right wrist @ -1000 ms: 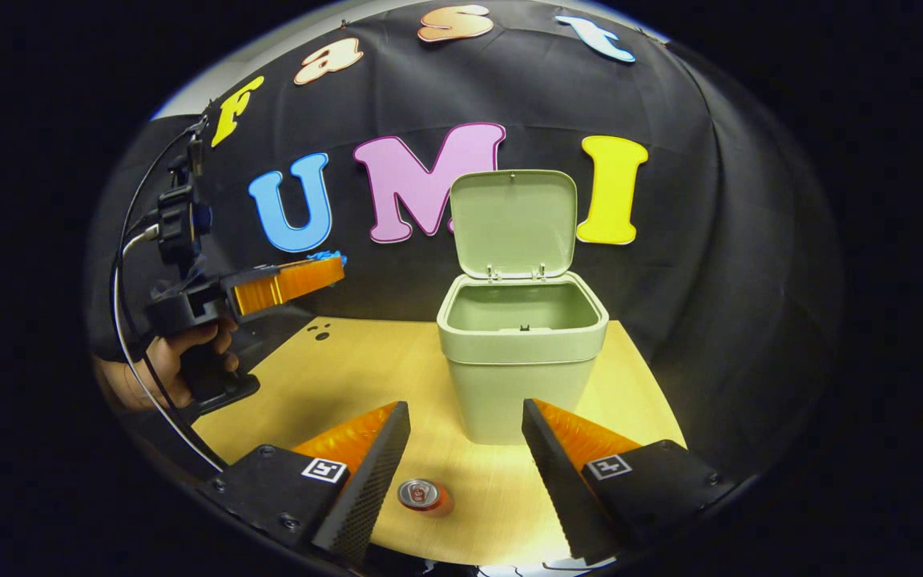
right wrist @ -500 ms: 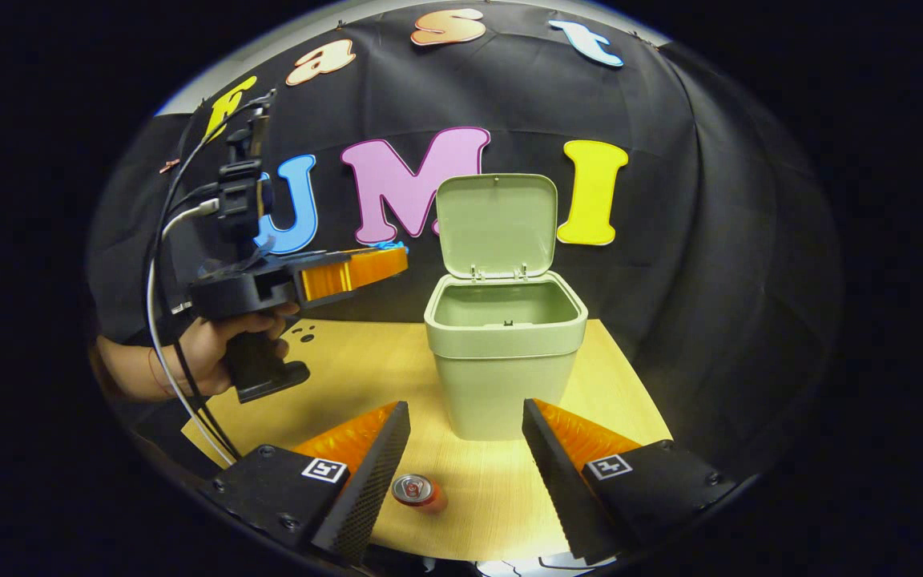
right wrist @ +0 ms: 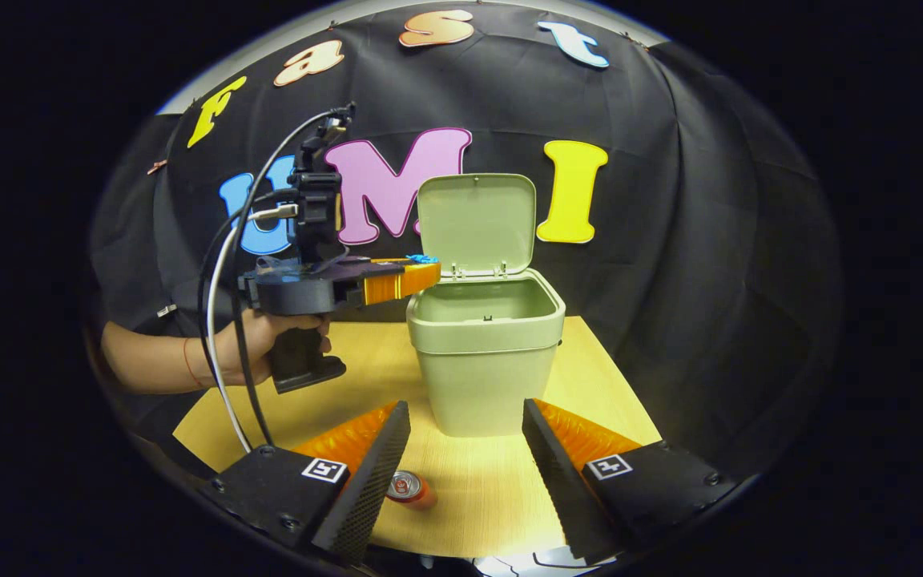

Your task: Press the lid of the desktop garbage bin to open it, pick up the crumpled paper on the desktop and throw it into the bin, then pick up the pop can on the desktop and drop it into the bin, and finally close the garbage bin lid.

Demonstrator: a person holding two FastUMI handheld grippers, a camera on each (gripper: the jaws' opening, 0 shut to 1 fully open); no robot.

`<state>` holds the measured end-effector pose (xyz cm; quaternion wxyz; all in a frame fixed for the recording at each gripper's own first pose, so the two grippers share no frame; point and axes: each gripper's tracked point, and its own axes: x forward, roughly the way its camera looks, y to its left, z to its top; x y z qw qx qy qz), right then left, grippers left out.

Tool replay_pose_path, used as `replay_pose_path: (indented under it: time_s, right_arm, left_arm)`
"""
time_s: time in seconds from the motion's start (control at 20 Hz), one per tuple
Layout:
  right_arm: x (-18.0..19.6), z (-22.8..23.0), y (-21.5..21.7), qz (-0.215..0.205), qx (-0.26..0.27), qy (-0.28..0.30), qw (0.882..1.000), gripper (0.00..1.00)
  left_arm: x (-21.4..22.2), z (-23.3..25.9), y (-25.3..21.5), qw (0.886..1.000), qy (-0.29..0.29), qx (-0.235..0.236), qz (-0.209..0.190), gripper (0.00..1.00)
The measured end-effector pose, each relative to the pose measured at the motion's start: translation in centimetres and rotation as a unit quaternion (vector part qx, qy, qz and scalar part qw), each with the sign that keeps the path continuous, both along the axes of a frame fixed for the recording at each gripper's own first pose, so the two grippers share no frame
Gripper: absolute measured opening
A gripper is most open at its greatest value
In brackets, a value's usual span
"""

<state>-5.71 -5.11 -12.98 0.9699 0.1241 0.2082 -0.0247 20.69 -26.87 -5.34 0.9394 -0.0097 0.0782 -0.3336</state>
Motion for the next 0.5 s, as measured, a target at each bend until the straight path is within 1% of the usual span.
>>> replay_pose_path:
  time_s: [0.2, 0.3, 0.4, 0.45, 0.5]
  right_arm:
    - [-0.5, 0.2, -0.4, -0.006, -0.001, 0.001, 1.000, 0.92]
    - [-0.8, 0.2, -0.5, -0.009, 0.001, 0.002, 1.000, 0.93]
    - [-0.9, 0.4, -0.6, -0.012, 0.004, 0.000, 1.000, 0.93]
    - [-1.0, 0.3, -0.7, -0.013, 0.005, 0.000, 1.000, 0.93]
    - [-1.4, 0.3, -0.7, -0.013, 0.005, 0.000, 1.000, 0.93]
  left_arm:
    - [0.5, -1.1, -0.6, 1.000, 0.014, 0.003, -0.004, 0.42]
    - [0.6, -1.5, -0.8, 1.000, 0.018, 0.004, -0.005, 0.47]
    - [0.4, -1.9, -1.1, 1.000, 0.021, 0.007, -0.009, 0.52]
    - [0.3, -2.1, -1.2, 1.000, 0.020, 0.010, -0.011, 0.61]
    - [0.2, -2.2, -1.3, 1.000, 0.019, 0.015, -0.010, 0.67]
